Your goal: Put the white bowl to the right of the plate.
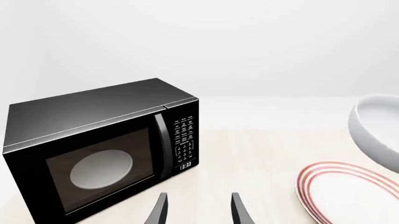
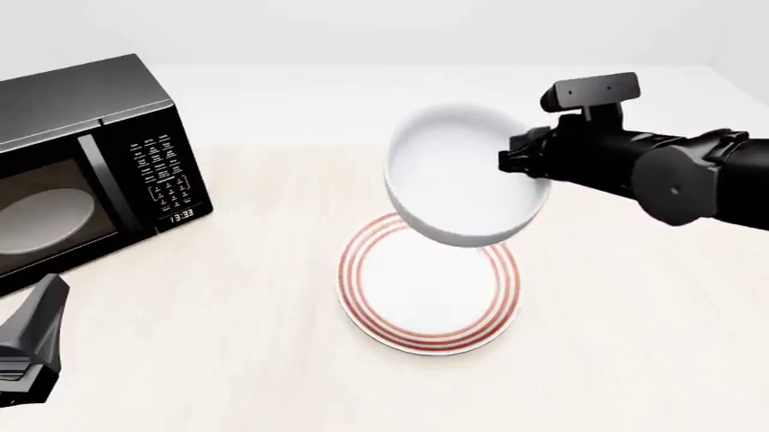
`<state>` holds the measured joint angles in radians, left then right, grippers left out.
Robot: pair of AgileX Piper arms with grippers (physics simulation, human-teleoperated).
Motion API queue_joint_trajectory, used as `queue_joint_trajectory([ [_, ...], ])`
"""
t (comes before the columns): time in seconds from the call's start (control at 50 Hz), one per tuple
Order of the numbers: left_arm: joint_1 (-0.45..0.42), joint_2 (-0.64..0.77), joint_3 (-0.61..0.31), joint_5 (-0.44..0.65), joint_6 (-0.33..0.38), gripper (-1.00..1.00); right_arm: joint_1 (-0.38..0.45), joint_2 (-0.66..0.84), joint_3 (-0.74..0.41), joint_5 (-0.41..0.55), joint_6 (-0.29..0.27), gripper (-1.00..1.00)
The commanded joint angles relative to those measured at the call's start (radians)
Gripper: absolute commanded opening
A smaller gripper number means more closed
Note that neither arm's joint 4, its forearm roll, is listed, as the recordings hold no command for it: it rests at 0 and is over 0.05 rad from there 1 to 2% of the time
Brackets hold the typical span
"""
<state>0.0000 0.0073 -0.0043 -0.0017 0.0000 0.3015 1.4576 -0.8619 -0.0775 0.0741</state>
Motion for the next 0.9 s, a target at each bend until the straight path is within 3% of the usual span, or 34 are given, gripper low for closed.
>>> queue_joint_trajectory([
  [0.02,0.0,0.0,0.0,0.0,0.0,1.0,-0.151,-0.028,0.065,-0.032,0.013,-1.0],
  [0.6,0.0,0.0,0.0,0.0,0.0,1.0,-0.44,-0.102,0.289,-0.136,0.025,-1.0],
  [0.9,0.0,0.0,0.0,0.0,0.0,1.0,-0.565,-0.05,0.375,-0.217,0.027,-1.0],
])
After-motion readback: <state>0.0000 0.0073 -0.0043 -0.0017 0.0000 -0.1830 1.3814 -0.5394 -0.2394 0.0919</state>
